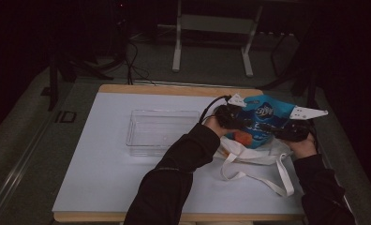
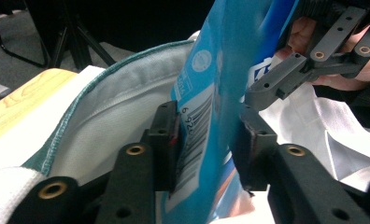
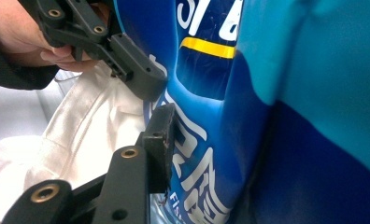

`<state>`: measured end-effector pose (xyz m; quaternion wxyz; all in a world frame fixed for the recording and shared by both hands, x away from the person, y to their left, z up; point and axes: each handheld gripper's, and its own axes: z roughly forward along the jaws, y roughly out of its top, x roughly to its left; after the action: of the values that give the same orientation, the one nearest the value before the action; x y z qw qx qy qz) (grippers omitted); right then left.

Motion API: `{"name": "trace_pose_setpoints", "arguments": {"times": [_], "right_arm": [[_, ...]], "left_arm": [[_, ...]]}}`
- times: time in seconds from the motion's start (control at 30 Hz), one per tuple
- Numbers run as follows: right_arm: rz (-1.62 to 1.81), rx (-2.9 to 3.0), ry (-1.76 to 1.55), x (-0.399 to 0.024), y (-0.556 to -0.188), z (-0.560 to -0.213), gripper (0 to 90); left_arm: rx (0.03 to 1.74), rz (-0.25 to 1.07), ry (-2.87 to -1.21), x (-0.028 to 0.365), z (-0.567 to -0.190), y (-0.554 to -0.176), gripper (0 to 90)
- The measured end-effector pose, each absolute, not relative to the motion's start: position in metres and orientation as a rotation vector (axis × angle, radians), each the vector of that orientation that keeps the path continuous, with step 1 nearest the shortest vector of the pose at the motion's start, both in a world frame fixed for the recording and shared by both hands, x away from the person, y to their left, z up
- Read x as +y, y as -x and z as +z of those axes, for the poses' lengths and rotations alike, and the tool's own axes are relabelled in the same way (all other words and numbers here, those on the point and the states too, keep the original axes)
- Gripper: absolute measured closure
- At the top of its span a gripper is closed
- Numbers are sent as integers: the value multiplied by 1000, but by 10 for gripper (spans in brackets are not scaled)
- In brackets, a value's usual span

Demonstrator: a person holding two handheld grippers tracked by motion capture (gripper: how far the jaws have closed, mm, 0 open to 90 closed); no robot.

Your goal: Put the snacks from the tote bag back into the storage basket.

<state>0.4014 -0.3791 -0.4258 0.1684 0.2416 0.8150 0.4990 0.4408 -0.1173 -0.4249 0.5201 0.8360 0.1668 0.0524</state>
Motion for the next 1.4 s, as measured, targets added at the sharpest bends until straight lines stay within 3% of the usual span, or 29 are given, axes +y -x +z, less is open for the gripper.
{"name": "trace_pose_setpoints", "arguments": {"times": [0.3, 0.47, 0.87, 1.4], "right_arm": [[1412, 2312, -702, -380, -401, -425, 717], [1430, 2311, -712, -381, -401, -426, 757], [1409, 2312, -730, -379, -402, -418, 801], [1447, 2315, -661, -378, -390, -379, 830]], "left_arm": [[348, 160, -1985, -119, -424, -439, 825], [332, 174, -1990, -118, -423, -438, 867], [329, 187, -2005, -120, -414, -439, 898], [223, 170, -1985, -109, -377, -432, 900]]}}
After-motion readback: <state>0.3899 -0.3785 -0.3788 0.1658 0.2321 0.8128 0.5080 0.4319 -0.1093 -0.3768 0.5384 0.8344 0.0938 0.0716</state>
